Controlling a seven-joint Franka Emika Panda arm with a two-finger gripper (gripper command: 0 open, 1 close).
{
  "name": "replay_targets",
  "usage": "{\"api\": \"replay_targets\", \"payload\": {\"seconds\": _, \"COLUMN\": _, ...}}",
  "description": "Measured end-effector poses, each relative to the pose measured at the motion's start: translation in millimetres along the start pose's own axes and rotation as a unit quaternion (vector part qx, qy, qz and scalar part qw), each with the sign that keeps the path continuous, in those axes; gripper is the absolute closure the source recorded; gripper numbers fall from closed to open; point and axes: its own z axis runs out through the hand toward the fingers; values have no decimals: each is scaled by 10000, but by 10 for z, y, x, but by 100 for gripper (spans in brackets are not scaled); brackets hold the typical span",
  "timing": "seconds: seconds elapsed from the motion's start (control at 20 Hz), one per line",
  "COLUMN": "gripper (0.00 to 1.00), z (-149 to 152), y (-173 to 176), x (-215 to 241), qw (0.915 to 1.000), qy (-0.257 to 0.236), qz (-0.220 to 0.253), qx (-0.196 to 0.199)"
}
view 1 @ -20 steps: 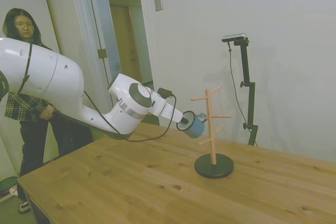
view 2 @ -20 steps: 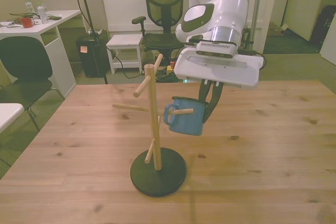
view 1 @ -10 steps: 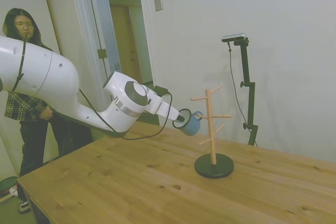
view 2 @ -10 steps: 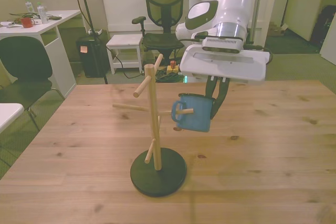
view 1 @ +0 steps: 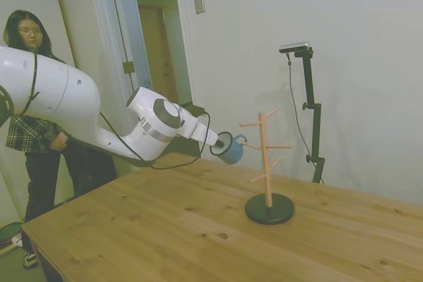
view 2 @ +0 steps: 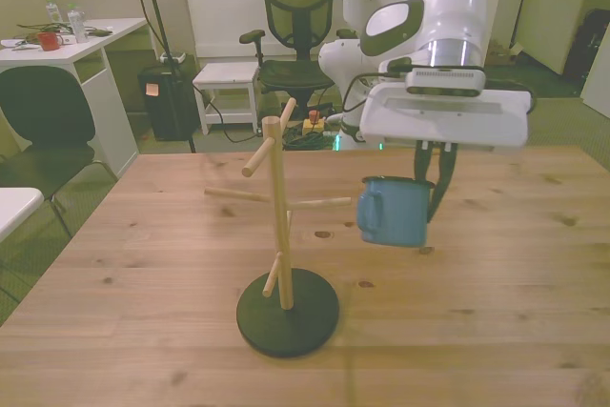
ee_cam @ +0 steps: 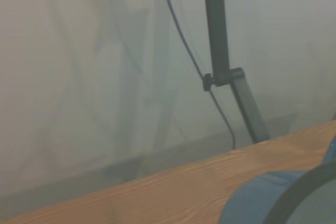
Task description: Unload the mug
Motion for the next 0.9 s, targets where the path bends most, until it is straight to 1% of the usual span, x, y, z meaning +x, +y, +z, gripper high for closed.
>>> {"api": "replay_targets", "payload": {"seconds": 0.1, "gripper": 100, "z": -1, "y": -139, "x": -274, "qw": 9992, "qy": -389, "qz": -93, "qx": -85}}
{"api": "replay_targets", "payload": {"seconds": 0.2, "gripper": 100, "z": -100, "y": -294, "x": -551, "qw": 9966, "qy": -769, "qz": -239, "qx": -160}}
{"api": "replay_targets", "payload": {"seconds": 0.35, "gripper": 100, "z": -296, "y": -410, "x": -816, "qw": 9893, "qy": -1294, "qz": -526, "qx": -429}}
{"api": "replay_targets", "payload": {"seconds": 0.5, "gripper": 100, "z": -444, "y": -342, "x": -866, "qw": 9768, "qy": -1775, "qz": -898, "qx": -792}}
{"api": "replay_targets", "payload": {"seconds": 0.7, "gripper": 100, "z": -692, "y": -120, "x": -696, "qw": 9554, "qy": -2355, "qz": -1384, "qx": -1125}}
{"api": "replay_targets", "payload": {"seconds": 0.8, "gripper": 100, "z": -774, "y": 23, "x": -549, "qw": 9458, "qy": -2522, "qz": -1586, "qx": -1292}}
{"api": "replay_targets", "payload": {"seconds": 0.9, "gripper": 100, "z": -748, "y": 208, "x": -431, "qw": 9389, "qy": -2603, "qz": -1680, "qx": -1500}}
